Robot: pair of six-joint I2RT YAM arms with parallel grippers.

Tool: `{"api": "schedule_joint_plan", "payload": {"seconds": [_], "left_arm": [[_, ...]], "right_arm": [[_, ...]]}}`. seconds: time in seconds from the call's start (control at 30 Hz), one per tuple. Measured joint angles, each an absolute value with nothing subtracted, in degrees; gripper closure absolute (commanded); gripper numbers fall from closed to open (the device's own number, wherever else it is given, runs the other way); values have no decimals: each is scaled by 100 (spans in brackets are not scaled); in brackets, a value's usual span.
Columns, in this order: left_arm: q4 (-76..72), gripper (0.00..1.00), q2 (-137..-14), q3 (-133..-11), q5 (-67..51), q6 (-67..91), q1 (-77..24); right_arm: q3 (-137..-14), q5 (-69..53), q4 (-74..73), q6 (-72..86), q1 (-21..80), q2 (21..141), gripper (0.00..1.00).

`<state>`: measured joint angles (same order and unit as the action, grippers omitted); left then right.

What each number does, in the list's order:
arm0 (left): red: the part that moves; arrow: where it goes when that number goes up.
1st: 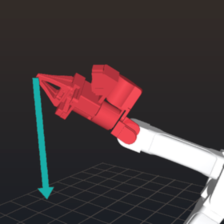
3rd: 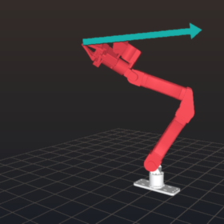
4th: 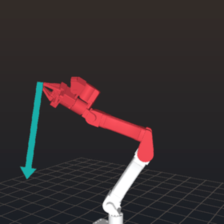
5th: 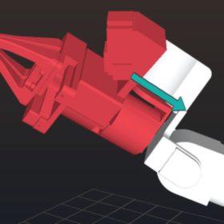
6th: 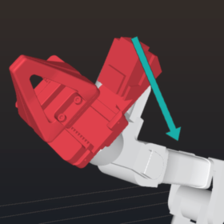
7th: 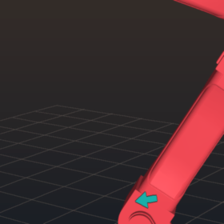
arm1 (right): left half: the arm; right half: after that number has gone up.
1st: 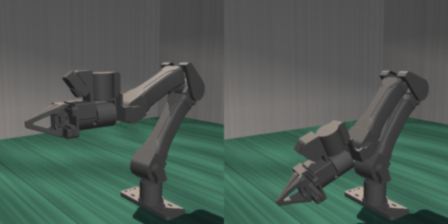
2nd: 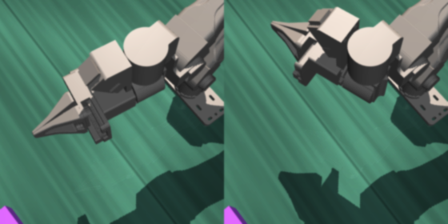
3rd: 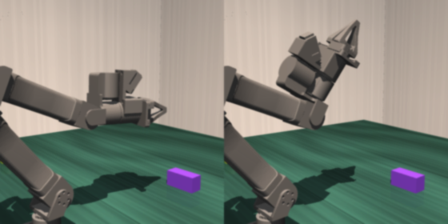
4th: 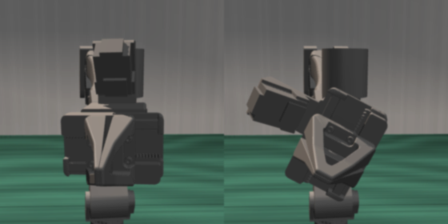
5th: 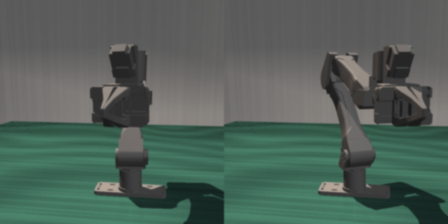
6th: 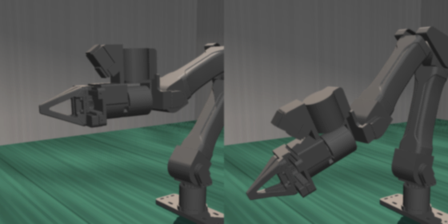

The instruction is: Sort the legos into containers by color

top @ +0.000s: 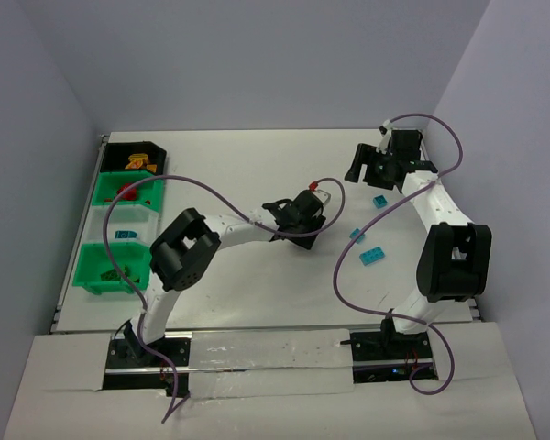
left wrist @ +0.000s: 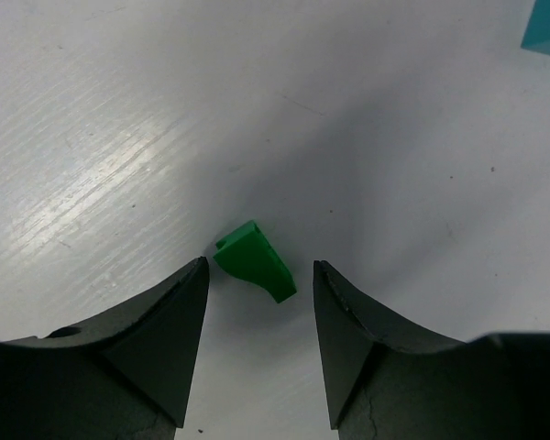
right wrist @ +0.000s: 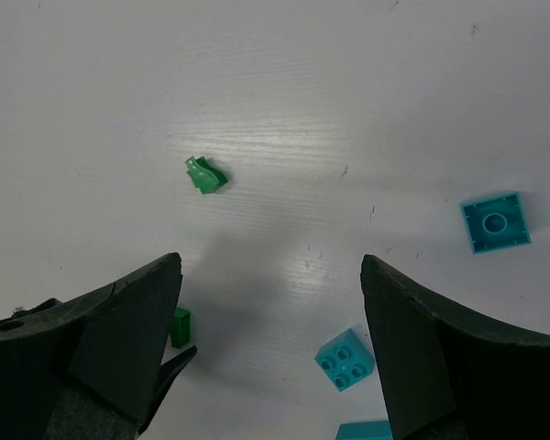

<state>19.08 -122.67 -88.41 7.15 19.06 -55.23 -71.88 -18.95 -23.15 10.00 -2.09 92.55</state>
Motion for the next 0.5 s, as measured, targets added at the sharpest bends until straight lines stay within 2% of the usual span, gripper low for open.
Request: {"api": "schedule_joint_plan", "payload": {"seconds": [0.17,0.3,0.4,0.47,0.5], "left_arm": [[1934,49,-12338,-8920,948,1917,-5617],[1937,57,-12403,-9000,1063,1923,-5624],[1929,65,-12431,-9032,1107,1929,-5612],[1931,79,-12431,-9032,1133,1925,-5584],[1931,82,-12431,-9030,1125,1913,-5568]], "right_arm": [[-7188,-1915,-2315,1022,-215,9255,14],[-7188,-1937,-2316,1024,-215,9255,14],[-7188,-1953,-2316,1024,-215,9255,14],[-7188,-1955,-2314,1024,-215,9255,15],[-7188,-1955,-2316,1022,-215,9255,15]]}}
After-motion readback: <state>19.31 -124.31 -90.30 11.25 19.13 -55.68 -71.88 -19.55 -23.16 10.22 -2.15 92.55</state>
